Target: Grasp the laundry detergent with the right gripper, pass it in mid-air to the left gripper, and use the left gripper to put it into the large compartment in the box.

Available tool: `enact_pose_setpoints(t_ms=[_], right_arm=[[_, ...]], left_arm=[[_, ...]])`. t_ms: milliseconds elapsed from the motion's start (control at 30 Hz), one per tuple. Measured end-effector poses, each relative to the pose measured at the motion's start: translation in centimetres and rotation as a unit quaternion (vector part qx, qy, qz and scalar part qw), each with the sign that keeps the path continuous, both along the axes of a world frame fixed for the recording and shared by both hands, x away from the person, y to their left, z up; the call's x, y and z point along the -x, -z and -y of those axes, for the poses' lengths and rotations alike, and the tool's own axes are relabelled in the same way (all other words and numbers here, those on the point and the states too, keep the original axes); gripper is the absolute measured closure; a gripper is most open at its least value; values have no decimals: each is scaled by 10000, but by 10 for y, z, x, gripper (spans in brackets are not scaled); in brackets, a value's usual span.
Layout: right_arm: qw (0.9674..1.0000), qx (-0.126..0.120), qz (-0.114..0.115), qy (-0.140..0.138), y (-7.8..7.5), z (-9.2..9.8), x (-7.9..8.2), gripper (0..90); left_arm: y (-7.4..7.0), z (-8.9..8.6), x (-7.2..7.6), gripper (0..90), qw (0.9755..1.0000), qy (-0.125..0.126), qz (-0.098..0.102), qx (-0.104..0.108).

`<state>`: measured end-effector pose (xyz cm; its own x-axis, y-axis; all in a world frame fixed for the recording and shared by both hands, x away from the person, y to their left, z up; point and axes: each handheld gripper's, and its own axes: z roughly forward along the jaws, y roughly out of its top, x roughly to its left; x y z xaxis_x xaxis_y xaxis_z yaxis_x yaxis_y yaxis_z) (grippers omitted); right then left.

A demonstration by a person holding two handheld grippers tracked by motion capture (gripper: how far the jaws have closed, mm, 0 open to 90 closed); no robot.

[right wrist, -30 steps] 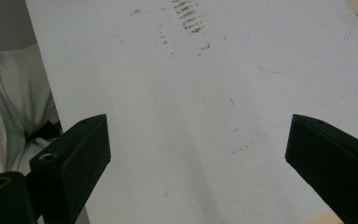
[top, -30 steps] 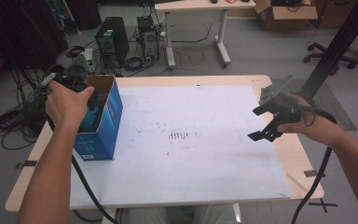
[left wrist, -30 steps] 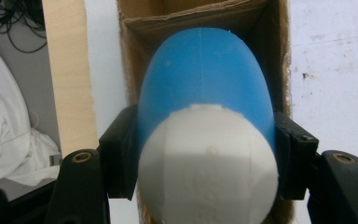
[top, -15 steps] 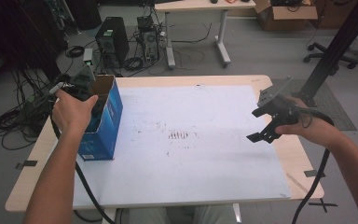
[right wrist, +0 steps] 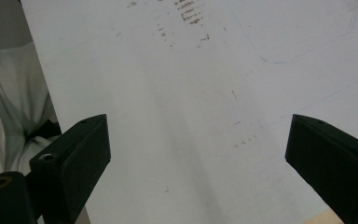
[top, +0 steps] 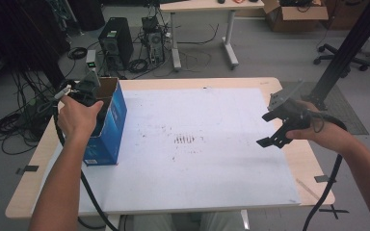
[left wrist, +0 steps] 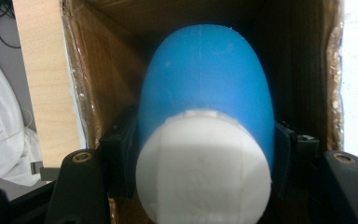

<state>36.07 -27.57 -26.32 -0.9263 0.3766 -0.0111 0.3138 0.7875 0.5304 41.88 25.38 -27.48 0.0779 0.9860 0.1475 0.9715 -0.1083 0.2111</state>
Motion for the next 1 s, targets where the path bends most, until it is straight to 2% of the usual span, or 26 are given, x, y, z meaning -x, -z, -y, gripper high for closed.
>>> enact_pose_setpoints(t_ms=[367,700,1000], right_arm=[[10000,18,-50,-17,4,-1,0,65],[10000,20,-62,-18,4,-1,-1,65],[10000,33,-73,-30,3,-2,-1,65]], left_arm=[[2,-2,-5,373,10000,15,-42,88],[5,-3,-7,328,9999,-80,-71,44],[-3,-6,-6,273,9998,-99,8,165]])
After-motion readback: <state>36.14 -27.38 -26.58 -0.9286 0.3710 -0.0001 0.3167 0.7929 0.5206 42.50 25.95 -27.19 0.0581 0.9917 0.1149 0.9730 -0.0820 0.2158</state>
